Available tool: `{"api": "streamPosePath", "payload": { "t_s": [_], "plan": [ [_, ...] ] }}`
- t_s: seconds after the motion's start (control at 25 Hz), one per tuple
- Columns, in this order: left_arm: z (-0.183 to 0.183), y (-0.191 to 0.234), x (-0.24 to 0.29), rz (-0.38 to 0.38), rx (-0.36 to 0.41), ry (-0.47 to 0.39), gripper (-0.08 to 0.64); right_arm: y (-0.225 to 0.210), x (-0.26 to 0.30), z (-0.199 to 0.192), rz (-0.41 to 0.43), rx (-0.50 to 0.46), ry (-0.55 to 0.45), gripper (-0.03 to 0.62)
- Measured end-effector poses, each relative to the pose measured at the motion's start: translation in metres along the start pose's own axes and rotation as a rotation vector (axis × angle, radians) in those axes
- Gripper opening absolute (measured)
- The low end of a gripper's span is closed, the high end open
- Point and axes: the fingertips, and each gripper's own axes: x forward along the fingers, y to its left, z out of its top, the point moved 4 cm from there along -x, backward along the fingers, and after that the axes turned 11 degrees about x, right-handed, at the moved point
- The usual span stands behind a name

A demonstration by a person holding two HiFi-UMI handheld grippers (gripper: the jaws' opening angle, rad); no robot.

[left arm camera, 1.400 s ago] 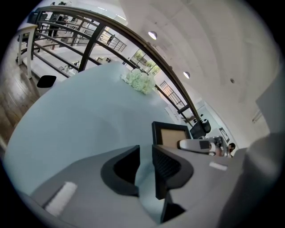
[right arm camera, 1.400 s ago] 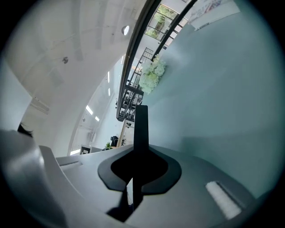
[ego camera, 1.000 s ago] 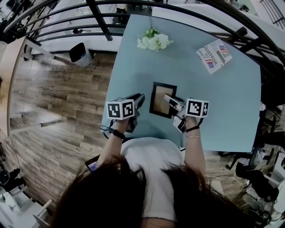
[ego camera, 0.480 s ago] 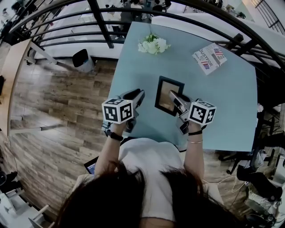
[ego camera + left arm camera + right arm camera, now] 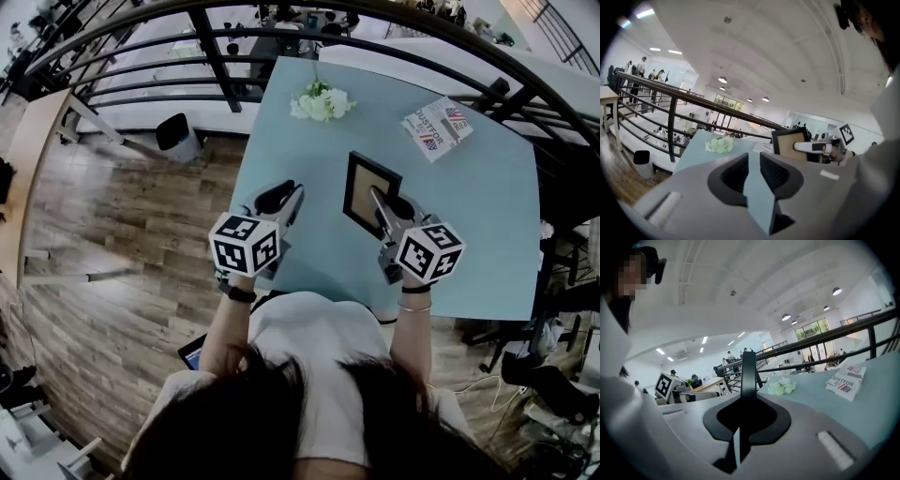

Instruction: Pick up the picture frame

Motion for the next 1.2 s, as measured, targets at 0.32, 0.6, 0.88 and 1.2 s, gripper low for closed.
{"api": "streamPosePath", "payload": {
  "t_s": [0.32, 0.6, 0.88, 1.2],
  "plan": [
    [0.014, -0.006, 0.002, 0.039, 0.162, -0.076, 0.115, -0.007, -0.013, 0.011, -0.133, -0.206, -0.067, 0.012],
    [0.03, -0.001, 0.009, 0.115, 0.293, -0.128, 0.058, -0.015, -0.018, 0.018, -0.243, -0.363, -0.129, 0.012],
    [0.04, 0.009, 0.023, 0.122, 0.331, -0.132, 0.057, -0.028, -0.015, 0.025, -0.301, -0.375, -0.167, 0.012],
    [0.056, 0.006, 0.031, 0.106, 0.398, -0.136, 0.057, -0.028, -0.01, 0.028, -0.319, -0.397, -0.186, 0.012]
  ]
}}
